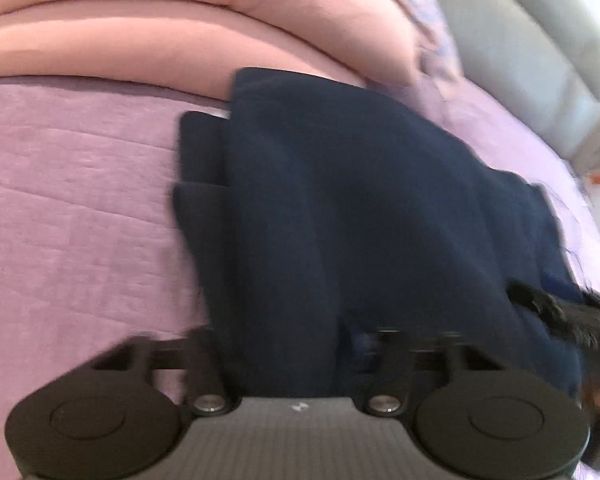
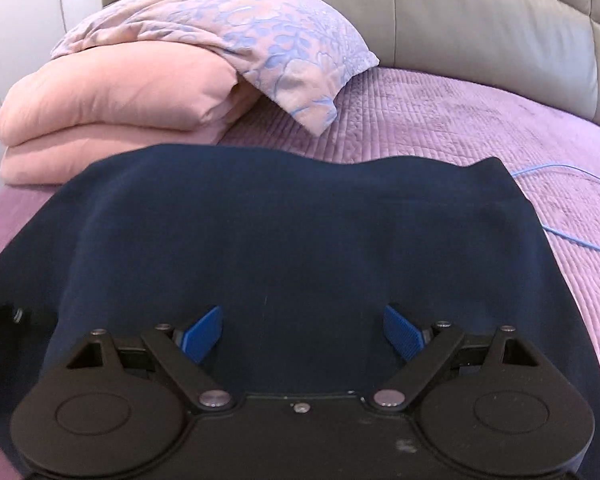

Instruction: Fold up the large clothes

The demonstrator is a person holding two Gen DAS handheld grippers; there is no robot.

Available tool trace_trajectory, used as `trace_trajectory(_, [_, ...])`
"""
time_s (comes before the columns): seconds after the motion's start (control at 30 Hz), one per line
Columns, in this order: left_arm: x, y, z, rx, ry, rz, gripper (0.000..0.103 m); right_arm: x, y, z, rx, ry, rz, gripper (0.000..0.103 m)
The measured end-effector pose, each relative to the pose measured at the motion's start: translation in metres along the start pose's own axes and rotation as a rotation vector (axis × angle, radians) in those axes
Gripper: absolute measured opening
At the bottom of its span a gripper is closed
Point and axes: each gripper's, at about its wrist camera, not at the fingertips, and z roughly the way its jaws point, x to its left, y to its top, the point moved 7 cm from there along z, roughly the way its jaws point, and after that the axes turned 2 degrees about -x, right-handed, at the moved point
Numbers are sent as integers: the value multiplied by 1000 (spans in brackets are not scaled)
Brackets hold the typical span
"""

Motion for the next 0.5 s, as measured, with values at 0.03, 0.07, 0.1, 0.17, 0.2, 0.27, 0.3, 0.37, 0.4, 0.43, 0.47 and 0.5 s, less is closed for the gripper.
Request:
trace_trajectory(0.03, [1,3,-5,-8,-1,-44,27,0,-2,-2,7,-4,0,103])
trace_trajectory(0.07, [0,6,-10,-21,3,-56,24,1,-2,-3,17,-6,7,103])
trace_trajectory(0.1, [-4,9,-16,-42,13,-41,23,1,-3,-4,34,-9,16,103])
trace_trajectory(0.17, [-16,11,-26,-60,30,-2,22,3,-4,-6,72,-18,15,103])
trace_trajectory(0.2, [-22,12,-29,-64,22,13,22,4,-5,-7,104,-22,23,103])
trace_trajectory(0.27, [-30,16,-35,-77,19,37,22,6,-7,-11,169,-31,31,103])
trace_trajectory(0.3, [-33,15,-36,-76,26,44,22,5,-9,-16,196,-21,27,102])
trace_trajectory(0.37, [-38,13,-33,-70,51,42,22,-1,-16,-27,244,32,46,102])
trace_trajectory(0.4, [-38,10,-30,-58,63,36,22,-5,-23,-31,259,58,70,102])
trace_trajectory(0.43, [-40,8,-28,-52,74,28,21,-6,-28,-35,258,74,89,102])
trace_trajectory(0.47, [-41,8,-28,-61,78,27,21,-7,-34,-38,238,80,98,102])
trace_trajectory(0.5, [-43,9,-33,-78,76,29,21,-5,-40,-41,213,76,97,103])
